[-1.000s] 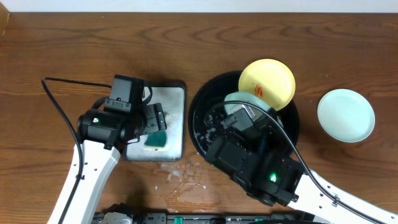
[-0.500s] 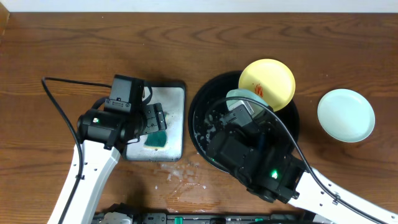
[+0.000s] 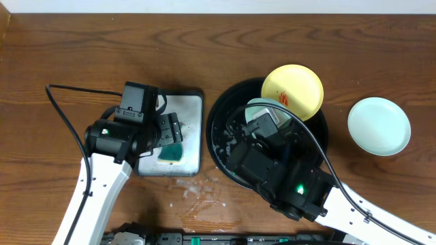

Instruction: Clean dirty plates on tray and stack at the side

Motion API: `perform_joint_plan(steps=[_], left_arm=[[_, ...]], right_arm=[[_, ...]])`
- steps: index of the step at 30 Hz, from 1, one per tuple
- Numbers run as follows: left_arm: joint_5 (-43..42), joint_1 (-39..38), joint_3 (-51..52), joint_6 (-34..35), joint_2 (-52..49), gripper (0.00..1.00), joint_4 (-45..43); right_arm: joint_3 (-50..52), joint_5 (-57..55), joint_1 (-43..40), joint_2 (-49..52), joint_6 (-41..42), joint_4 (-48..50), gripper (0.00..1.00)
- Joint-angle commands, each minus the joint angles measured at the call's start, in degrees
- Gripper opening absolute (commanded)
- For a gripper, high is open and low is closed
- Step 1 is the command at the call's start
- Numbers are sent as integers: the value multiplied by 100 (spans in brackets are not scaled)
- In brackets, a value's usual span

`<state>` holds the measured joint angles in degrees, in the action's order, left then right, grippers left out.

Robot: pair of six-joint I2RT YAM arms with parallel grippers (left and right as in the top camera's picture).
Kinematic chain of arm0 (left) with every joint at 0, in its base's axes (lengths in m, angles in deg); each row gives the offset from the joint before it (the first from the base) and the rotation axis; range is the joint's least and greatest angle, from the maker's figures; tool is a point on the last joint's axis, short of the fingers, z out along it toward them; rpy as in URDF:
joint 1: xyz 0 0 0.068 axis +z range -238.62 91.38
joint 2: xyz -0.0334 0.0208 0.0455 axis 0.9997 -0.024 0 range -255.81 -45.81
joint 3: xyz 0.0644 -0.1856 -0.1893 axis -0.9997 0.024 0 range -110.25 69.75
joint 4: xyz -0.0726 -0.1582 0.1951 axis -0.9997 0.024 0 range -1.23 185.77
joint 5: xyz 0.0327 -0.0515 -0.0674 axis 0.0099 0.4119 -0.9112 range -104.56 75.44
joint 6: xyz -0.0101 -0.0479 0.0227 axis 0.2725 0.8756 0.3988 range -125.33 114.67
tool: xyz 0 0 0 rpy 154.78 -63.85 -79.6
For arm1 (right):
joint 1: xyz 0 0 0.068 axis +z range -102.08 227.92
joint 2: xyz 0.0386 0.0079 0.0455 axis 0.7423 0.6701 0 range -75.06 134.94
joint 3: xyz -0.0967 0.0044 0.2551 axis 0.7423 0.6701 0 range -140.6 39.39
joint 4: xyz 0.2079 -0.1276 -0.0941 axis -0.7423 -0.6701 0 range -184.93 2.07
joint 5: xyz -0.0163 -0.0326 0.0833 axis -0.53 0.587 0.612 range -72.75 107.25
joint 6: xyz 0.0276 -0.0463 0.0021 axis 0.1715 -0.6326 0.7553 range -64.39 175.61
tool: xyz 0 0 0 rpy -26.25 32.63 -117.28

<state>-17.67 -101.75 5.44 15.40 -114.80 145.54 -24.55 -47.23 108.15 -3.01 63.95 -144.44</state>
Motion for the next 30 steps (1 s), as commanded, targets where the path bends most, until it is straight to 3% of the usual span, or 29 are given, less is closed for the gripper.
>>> perform_joint_plan(steps=[1,18,20,22,30], left_arm=[[-35,37,-9,-37,13,84,20],[-35,37,-9,-35,13,84,20],[-35,37,-9,-37,13,84,20],[-35,37,-9,-37,13,84,20],[-35,37,-9,-37,13,84,20]], right_arm=[[-11,-146,-76,28,125,-7,1],[-11,-144,-76,28,129,-4,1],[-11,-111,-96,28,417,-4,1],[39,1021,-592,74,1351,203,1],[46,4690,-3366,166,1368,791,1]])
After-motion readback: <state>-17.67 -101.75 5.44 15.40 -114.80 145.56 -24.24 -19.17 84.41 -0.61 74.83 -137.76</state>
